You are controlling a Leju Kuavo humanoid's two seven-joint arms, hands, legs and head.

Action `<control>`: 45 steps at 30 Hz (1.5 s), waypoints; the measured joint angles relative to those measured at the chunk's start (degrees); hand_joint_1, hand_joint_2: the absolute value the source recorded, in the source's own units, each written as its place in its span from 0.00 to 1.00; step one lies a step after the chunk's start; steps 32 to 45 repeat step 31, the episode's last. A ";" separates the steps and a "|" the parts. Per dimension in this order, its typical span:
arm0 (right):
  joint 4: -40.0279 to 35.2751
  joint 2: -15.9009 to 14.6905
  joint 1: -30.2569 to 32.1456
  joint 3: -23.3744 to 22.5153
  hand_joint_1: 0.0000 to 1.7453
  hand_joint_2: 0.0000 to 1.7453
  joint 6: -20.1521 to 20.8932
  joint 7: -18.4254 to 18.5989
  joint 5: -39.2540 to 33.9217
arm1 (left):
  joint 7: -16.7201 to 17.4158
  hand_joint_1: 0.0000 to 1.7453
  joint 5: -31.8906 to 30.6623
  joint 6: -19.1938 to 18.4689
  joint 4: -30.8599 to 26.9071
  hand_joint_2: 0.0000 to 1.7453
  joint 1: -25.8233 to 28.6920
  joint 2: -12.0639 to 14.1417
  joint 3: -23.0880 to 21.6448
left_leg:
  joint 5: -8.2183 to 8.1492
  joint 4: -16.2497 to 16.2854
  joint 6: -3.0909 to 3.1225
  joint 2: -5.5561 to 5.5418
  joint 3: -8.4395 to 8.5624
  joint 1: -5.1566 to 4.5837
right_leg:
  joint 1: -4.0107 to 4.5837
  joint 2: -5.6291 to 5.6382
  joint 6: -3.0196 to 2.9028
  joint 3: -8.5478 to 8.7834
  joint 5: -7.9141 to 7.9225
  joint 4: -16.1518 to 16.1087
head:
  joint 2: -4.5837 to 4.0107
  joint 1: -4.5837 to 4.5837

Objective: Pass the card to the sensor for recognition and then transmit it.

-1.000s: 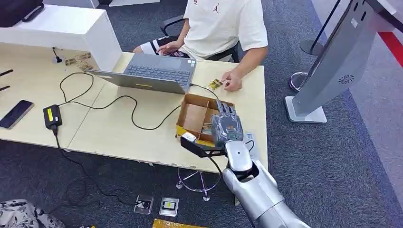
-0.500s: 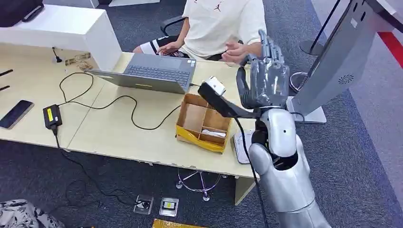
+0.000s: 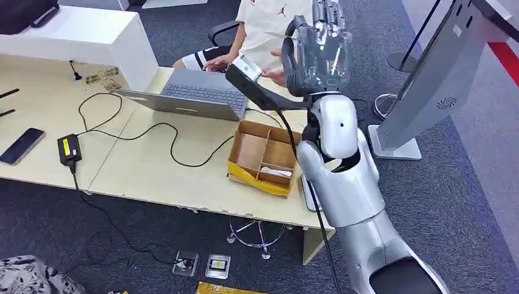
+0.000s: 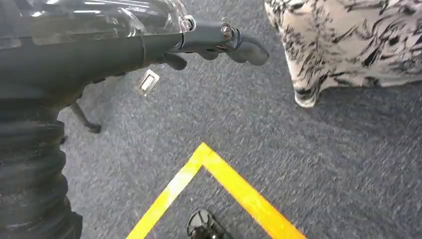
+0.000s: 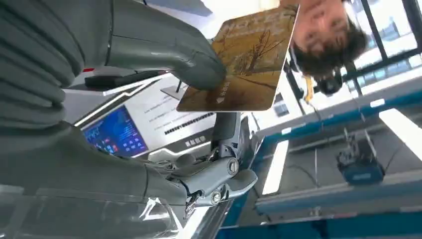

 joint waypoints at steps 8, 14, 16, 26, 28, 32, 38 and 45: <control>23.38 3.19 -4.38 1.90 1.00 1.00 -0.06 3.02 5.05 | 0.13 0.00 0.94 0.28 -0.13 1.00 0.02 -0.81 -0.13 | 0.02 0.02 0.00 -0.10 -0.10 0.00 | 0.00 -0.06 0.00 -0.08 0.00 0.00 | 0.00 -0.02; 29.30 3.25 -4.94 2.75 1.00 1.00 0.40 4.70 5.94 | 1.47 0.00 0.76 0.37 -0.13 1.00 0.09 -0.70 -0.24 | 0.01 0.02 0.00 -0.10 -0.09 0.00 | 0.00 -0.06 0.00 -0.07 0.00 -0.03 | 0.00 0.02; 30.61 3.25 -4.94 2.84 0.01 1.00 0.44 4.81 5.99 | 1.77 0.00 0.76 0.37 -0.13 1.00 0.10 -0.54 -0.26 | 0.01 0.02 0.00 -0.10 -0.09 0.00 | 0.00 -0.06 0.00 -0.07 0.00 -0.03 | 0.00 0.02; 33.84 2.58 -5.65 3.69 0.00 1.00 -3.83 4.87 5.83 | 2.43 0.00 0.70 0.26 -0.13 1.00 0.25 -0.20 -0.35 | 0.03 0.03 -0.01 -0.08 -0.06 0.00 | 0.00 -0.03 -0.01 -0.08 0.03 -0.03 | 0.00 0.02; 34.08 2.14 -6.54 3.69 0.00 1.00 -4.87 4.87 5.81 | 2.23 0.00 0.79 0.24 -0.13 1.00 0.29 -0.13 -0.35 | 0.03 0.04 -0.01 -0.07 -0.05 0.00 | 0.00 -0.03 -0.01 -0.08 0.03 -0.03 | 0.00 0.02; 34.43 1.20 -7.76 3.67 0.00 1.00 -5.09 4.83 5.79 | 2.14 0.00 0.79 0.20 -0.13 1.00 0.33 0.09 -0.46 | 0.03 0.04 -0.01 -0.06 -0.06 0.00 | 0.00 -0.03 -0.01 -0.08 0.03 -0.04 | 0.00 0.00; 34.43 1.20 -7.76 3.67 0.00 1.00 -5.09 4.83 5.79 | 2.14 0.00 0.79 0.20 -0.13 1.00 0.33 0.09 -0.46 | 0.03 0.04 -0.01 -0.06 -0.06 0.00 | 0.00 -0.03 -0.01 -0.08 0.03 -0.04 | 0.00 0.00; 34.43 1.20 -7.76 3.67 0.00 1.00 -5.09 4.83 5.79 | 2.14 0.00 0.79 0.20 -0.13 1.00 0.33 0.09 -0.46 | 0.03 0.04 -0.01 -0.06 -0.06 0.00 | 0.00 -0.03 -0.01 -0.08 0.03 -0.04 | 0.00 0.00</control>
